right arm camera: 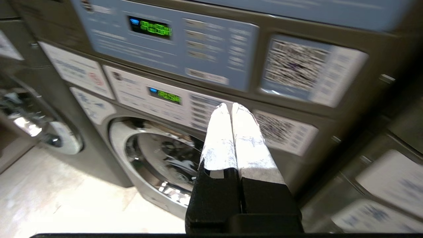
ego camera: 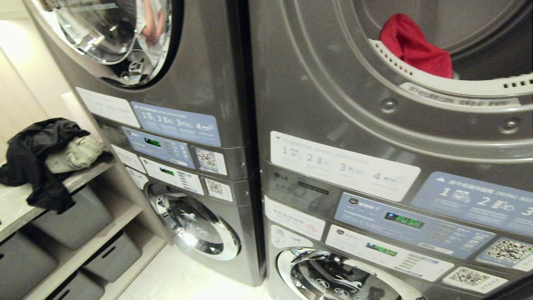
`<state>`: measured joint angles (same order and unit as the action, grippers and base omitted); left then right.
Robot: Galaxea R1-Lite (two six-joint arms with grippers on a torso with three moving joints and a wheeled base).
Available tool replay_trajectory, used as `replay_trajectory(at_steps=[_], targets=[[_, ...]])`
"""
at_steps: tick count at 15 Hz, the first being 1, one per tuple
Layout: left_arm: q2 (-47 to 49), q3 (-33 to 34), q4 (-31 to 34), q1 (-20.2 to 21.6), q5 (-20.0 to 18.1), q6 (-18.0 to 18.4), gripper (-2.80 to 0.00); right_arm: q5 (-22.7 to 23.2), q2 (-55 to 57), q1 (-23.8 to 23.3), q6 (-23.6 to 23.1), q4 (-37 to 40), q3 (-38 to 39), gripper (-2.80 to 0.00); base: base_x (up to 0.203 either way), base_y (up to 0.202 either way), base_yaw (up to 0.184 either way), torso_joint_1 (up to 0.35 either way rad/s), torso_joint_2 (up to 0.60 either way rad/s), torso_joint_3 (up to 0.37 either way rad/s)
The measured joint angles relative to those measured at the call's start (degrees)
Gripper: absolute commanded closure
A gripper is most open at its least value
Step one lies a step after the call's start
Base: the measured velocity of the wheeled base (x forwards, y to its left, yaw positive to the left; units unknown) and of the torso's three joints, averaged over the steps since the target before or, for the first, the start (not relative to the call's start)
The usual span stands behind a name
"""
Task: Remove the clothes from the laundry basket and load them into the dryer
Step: Close the dryer
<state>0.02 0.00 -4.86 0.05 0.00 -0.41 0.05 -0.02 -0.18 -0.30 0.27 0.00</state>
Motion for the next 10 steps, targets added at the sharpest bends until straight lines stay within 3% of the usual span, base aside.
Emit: replay_trajectory(at_steps=[10], targets=[[0.0,0.0,0.01,0.02,0.0,0.0,0.0,0.0,0.0,0.0,0.12,0.0,0.0,0.0,0.001,0.008,-0.168,0.001,0.0,0.001]])
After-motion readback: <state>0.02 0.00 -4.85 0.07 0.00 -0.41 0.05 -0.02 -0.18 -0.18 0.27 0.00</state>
